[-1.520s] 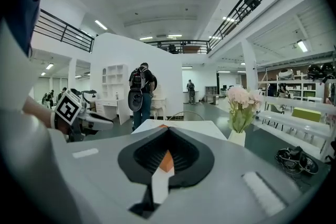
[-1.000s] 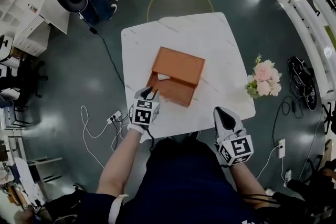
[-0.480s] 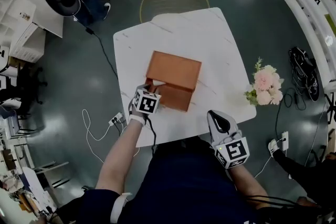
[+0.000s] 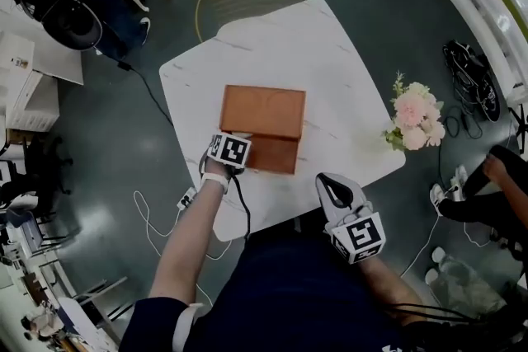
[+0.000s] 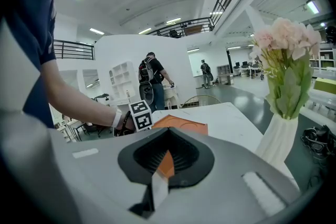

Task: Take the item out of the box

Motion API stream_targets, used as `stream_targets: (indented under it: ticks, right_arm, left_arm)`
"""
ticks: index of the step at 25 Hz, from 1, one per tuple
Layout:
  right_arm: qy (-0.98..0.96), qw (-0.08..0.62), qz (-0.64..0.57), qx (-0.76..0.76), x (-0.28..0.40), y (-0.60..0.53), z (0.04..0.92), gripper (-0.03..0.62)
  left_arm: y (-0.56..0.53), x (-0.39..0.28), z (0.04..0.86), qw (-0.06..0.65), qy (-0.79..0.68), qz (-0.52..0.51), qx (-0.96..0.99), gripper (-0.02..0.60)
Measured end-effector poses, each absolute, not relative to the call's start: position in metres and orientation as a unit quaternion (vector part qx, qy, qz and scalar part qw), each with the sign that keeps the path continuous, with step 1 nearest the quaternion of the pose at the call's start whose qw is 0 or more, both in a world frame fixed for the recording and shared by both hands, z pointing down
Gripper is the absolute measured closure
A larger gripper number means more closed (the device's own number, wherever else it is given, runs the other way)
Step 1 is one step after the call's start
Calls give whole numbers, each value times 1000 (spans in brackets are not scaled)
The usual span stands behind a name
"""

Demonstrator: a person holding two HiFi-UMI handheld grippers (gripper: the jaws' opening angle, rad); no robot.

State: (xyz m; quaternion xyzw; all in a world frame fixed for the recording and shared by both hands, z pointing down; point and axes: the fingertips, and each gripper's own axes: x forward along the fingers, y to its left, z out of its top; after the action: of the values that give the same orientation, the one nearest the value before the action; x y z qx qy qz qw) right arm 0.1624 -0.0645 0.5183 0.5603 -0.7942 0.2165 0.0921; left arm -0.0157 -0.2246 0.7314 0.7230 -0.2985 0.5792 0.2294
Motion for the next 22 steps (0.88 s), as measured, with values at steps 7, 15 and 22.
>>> stream_targets:
  ticks: [7,15,22]
  right_arm:
    - [-769,87,224,592,167,-52,517,592]
    - [-742,84,237,621,175,-37,520,591]
    - [-741,86,249,618,167,-31,524,592]
  left_arm:
    - [-218,-22,744,219,-260,606,719,488]
    - [-219,-15,731,169,-212,607,747,522]
    - [-203,-15,720,158,-192,589,769,528]
